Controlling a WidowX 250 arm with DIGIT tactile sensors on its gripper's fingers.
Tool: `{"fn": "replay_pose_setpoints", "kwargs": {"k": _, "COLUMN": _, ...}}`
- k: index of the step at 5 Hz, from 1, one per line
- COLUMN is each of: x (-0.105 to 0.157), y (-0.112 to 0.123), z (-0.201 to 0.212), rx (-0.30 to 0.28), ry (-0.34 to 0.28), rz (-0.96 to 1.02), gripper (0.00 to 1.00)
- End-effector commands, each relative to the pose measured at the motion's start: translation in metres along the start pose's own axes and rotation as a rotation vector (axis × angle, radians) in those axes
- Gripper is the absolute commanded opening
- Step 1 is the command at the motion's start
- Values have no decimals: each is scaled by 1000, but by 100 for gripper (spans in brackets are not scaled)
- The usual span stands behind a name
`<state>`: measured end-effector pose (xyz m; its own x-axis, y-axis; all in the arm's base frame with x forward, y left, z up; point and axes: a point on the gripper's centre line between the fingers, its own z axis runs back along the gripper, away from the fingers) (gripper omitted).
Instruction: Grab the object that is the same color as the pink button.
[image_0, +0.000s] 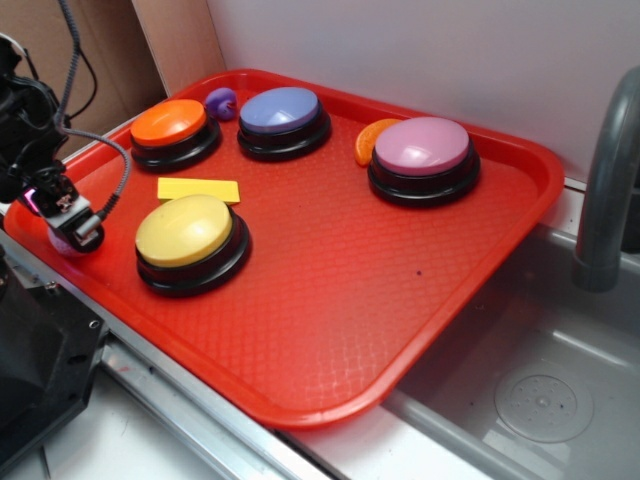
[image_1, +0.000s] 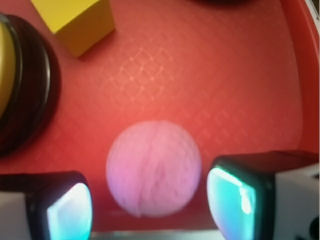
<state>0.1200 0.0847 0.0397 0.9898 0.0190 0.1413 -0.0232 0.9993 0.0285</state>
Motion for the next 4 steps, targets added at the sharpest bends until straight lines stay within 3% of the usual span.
{"fn": "replay_pose_setpoints", "kwargs": {"k": 1, "x": 11, "y": 10, "z": -8, "rx": 31, "ry": -1, "rz": 27, "gripper": 0}}
{"fn": "replay_pose_setpoints", "kwargs": {"k": 2, "x": 11, "y": 10, "z": -12, "rx": 43, "ry": 34, "rz": 46, "gripper": 0}}
{"fn": "replay_pose_setpoints", "kwargs": {"k": 3, "x": 14, "y": 11, "z": 5, "rx": 20, "ry": 122, "rz": 142, "gripper": 0}}
{"fn": "replay_pose_setpoints", "kwargs": {"k": 4, "x": 23, "y": 10, "z": 24, "rx": 4, "ry": 166, "rz": 196, "gripper": 0}}
